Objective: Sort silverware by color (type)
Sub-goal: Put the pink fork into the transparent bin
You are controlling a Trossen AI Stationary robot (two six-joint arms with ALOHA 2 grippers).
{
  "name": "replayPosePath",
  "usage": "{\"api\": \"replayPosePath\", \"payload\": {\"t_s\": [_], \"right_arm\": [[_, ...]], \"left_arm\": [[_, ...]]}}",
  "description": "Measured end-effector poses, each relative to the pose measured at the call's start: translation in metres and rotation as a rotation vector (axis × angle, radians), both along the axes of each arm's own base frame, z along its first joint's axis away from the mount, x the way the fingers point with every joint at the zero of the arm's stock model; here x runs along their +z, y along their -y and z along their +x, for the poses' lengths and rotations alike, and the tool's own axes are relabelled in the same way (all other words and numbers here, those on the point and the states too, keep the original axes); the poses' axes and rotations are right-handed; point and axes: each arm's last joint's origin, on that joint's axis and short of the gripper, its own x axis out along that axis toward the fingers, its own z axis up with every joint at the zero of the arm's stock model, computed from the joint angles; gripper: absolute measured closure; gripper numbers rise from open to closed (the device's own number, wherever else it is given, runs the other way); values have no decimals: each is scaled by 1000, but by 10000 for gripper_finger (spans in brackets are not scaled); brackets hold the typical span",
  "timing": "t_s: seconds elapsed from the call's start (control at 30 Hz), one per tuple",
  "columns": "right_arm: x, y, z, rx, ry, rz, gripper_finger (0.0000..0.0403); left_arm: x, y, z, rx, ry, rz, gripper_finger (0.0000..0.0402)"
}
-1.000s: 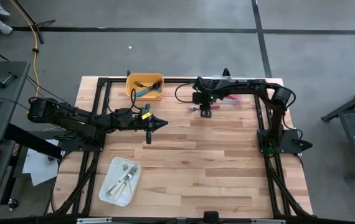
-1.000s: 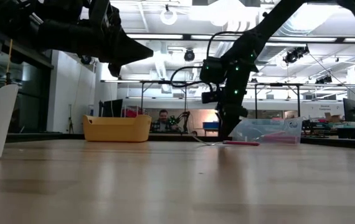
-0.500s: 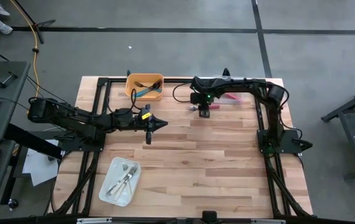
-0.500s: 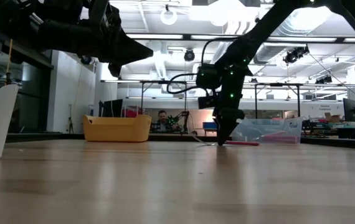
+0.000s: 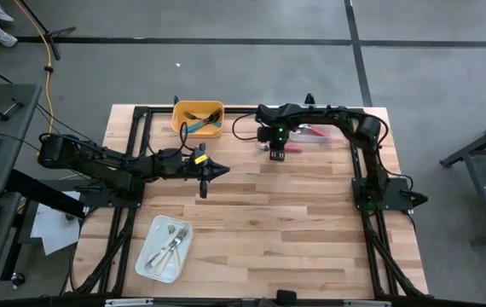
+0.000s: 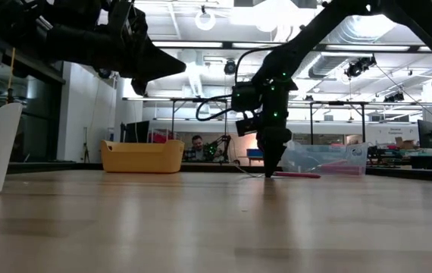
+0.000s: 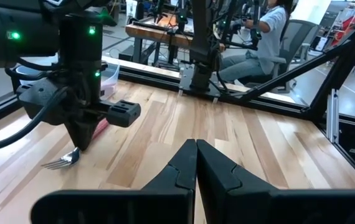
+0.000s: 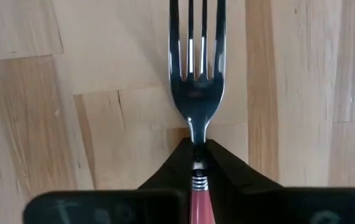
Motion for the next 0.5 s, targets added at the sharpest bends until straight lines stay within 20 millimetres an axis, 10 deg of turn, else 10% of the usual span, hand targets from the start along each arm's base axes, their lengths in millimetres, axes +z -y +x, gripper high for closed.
{"api": "replayPosePath", "payload": {"t_s": [0.5], "right_arm": [[57,-12,0,18,68,17,389]], "left_arm": [[0,0,0,-4,-1,-1,402]]}}
